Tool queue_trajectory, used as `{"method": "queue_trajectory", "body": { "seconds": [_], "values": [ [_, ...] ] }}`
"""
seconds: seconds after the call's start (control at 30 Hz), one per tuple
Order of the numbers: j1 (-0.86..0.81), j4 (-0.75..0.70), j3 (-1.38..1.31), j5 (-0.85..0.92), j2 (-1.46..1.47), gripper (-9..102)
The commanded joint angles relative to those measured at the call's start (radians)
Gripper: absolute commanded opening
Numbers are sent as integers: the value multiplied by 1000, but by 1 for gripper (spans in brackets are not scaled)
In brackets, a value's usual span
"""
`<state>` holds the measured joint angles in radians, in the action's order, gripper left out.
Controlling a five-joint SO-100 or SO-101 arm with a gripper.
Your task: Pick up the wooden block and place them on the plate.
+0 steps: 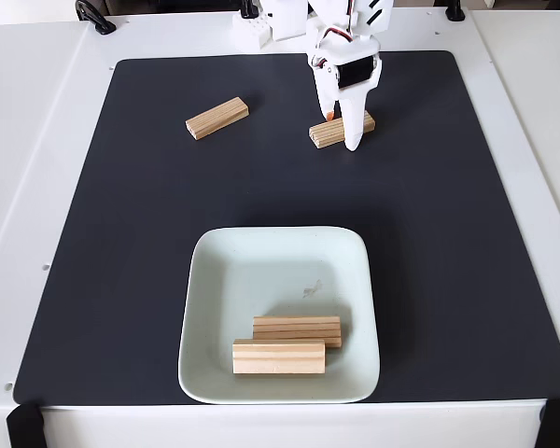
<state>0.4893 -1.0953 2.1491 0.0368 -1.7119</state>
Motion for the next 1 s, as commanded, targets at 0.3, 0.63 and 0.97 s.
{"method": "queue_trajectory", "body": {
  "seconds": [0.3, 0.63, 0.97],
  "values": [
    [3, 2, 9, -3, -5, 4],
    [3, 3, -11, -5, -31, 0],
    [-8, 3, 81, 6, -448, 0]
  ]
}}
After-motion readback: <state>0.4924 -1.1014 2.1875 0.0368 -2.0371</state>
